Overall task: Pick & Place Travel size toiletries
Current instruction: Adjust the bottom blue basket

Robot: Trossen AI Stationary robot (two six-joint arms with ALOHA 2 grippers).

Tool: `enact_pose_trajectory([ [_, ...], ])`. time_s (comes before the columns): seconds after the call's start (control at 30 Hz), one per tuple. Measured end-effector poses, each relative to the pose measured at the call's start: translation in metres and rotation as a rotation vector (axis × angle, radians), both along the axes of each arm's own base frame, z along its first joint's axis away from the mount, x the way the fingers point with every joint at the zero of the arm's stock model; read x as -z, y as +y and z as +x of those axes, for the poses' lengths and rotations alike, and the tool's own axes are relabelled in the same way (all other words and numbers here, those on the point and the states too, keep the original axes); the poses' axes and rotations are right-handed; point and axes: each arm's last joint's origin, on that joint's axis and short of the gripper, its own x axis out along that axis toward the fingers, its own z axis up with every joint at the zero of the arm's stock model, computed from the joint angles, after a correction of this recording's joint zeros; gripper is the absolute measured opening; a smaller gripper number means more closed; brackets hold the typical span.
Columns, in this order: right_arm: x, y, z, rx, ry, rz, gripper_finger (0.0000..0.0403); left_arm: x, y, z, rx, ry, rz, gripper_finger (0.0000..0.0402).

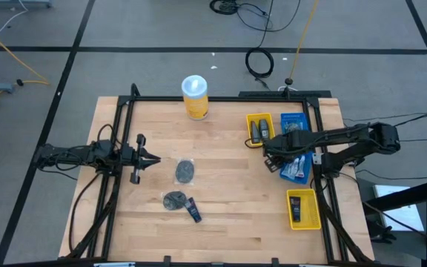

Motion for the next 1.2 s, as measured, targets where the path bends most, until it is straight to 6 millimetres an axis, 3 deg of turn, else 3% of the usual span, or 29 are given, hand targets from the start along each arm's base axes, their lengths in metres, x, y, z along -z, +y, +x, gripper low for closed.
enact_pose_trajectory([
  [0.3, 0.0001, 0.0051, 0.0050, -0.122, -0.041, 0.047, 0.0084, 0.0001, 0.0000, 0.0000, 0.000, 0.000, 0.000, 0.0033],
  [0.63, 0.0001, 0.0051, 0.0004, -0.022, -0.003, 0.050, 0.0041, 0.0001, 0.0000, 0.0000, 0.000, 0.000, 0.000, 0.0033],
  [0.9, 0.0000, 0.0039, 0.0004, 0.038, -0.008, 0.015, 0.0063, 0.0001, 0.0000, 0.0000, 0.000, 0.000, 0.000, 0.0033],
  [1.2, -0.0036, -0.0015, -0.0008, 0.003, -0.016, -0.085, 0.0147, 0.0001, 0.0000, 0.0000, 0.000, 0.000, 0.000, 0.0033],
])
